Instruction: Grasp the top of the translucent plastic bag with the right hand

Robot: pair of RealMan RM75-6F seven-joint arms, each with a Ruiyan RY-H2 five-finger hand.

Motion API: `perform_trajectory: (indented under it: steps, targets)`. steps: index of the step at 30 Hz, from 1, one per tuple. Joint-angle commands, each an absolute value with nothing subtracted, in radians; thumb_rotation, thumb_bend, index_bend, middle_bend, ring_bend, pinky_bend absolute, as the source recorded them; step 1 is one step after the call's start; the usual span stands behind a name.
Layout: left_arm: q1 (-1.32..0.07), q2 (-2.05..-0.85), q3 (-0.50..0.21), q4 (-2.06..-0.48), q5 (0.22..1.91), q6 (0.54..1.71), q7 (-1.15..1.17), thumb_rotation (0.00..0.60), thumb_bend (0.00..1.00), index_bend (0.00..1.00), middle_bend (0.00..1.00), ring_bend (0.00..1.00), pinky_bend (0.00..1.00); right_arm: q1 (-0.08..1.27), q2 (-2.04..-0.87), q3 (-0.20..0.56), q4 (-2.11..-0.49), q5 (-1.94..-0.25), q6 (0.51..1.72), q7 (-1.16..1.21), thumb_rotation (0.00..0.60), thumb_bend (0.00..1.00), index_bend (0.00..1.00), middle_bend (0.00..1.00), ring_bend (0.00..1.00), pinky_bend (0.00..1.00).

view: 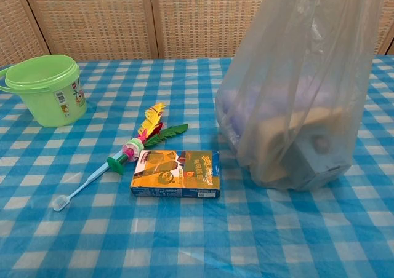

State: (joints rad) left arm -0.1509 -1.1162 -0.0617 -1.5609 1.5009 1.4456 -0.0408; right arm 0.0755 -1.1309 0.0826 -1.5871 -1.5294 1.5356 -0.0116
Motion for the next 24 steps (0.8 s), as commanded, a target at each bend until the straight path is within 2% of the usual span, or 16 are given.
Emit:
perform_trajectory:
  steps: [1, 5, 10, 14, 17, 24]
  targets:
    - [-0.152, -1.116, -0.061, -1.56, 1.502, 1.446, -0.039, 0.6, 0.0, 0.0, 0.0, 0.0, 0.0, 0.075, -1.13, 0.083, -1.587, -1.529, 1.535, -0.007, 0.6, 0.0, 0.01, 0.0, 0.0, 0.0]
    - [-0.154, -1.118, -0.06, -1.558, 1.507, 1.445, -0.035, 0.6, 0.0, 0.0, 0.0, 0.0, 0.0, 0.079, -1.126, 0.084, -1.591, -1.528, 1.528, 0.013, 0.6, 0.0, 0.0, 0.0, 0.0, 0.0]
    - [-0.156, -1.118, -0.062, -1.555, 1.504, 1.443, -0.039, 0.6, 0.0, 0.0, 0.0, 0.0, 0.0, 0.102, -1.09, 0.095, -1.627, -1.537, 1.498, 0.162, 0.6, 0.0, 0.0, 0.0, 0.0, 0.0]
    - [-0.166, -1.12, -0.07, -1.553, 1.489, 1.428, -0.035, 0.6, 0.0, 0.0, 0.0, 0.0, 0.0, 0.201, -0.94, 0.135, -1.699, -1.577, 1.374, 0.668, 0.6, 0.0, 0.0, 0.0, 0.0, 0.0]
    - [-0.172, -1.122, -0.078, -1.551, 1.468, 1.415, -0.029, 0.6, 0.0, 0.0, 0.0, 0.0, 0.0, 0.259, -0.838, 0.137, -1.701, -1.645, 1.327, 0.932, 0.6, 0.0, 0.0, 0.0, 0.0, 0.0]
    - [-0.182, -1.136, -0.088, -1.534, 1.454, 1.406, -0.025, 0.6, 0.0, 0.0, 0.0, 0.0, 0.0, 0.359, -0.746, 0.145, -1.698, -1.721, 1.276, 1.196, 0.6, 0.0, 0.0, 0.0, 0.0, 0.0]
